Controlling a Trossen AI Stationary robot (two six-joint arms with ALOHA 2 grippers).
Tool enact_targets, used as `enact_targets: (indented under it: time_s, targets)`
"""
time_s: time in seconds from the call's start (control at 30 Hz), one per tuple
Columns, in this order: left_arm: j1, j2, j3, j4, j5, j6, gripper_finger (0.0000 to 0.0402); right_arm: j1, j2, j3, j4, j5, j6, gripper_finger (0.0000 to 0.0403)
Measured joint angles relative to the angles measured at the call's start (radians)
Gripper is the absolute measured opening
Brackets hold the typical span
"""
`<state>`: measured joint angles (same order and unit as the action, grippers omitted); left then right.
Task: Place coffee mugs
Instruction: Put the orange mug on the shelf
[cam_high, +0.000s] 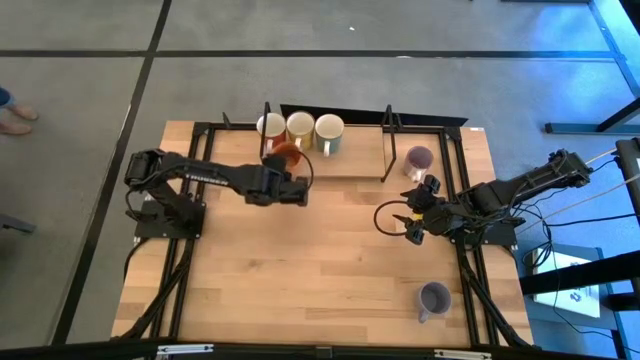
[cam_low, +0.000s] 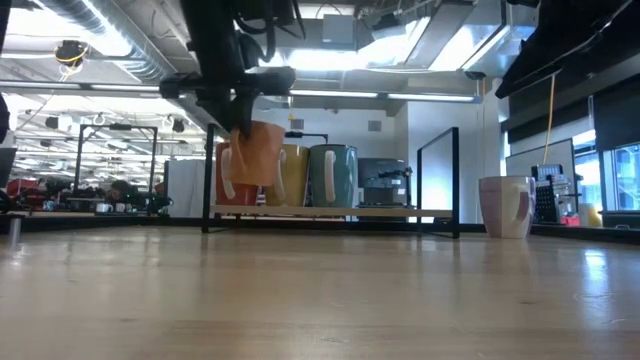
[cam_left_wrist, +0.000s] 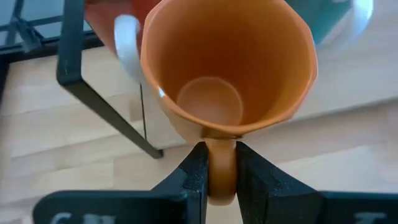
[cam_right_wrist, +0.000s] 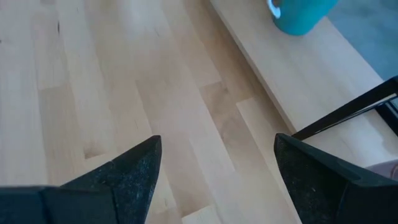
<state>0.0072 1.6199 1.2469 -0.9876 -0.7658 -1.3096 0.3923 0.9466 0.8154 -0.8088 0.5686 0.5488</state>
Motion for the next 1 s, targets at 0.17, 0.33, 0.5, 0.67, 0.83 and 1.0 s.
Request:
enact_targets:
  time_s: [0.17,0.33,0.5,0.67,0.83,1.0]
  targets:
    - [0.027,0.008,0.000,0.013,0.007,-0.001,0.0047,0.000,0.000,0.000,0.000,0.000,0.020,0.0298]
    - [0.029,0.031,0.000,0.025,0.014,-0.023,0.0047,0.000,0.000,0.000,0.000,0.008,0.030,0.0298]
    - [0.039,0.031,-0.028,0.040,0.004,-0.069,0.0047,0.000,0.000,0.000,0.000,0.011,0.030,0.0298]
    - [0.039,0.031,-0.053,0.043,0.020,-0.097,0.0047,0.000,0.000,0.000,0.000,0.010,0.030,0.0298]
    - [0.039,0.031,-0.075,0.048,0.017,-0.105,0.0047,0.000,0.000,0.000,0.000,0.008,0.030,0.0298]
    - [0.038,0.031,-0.075,0.052,0.010,-0.103,0.0065,0.000,0.000,0.000,0.000,0.008,0.030,0.0298]
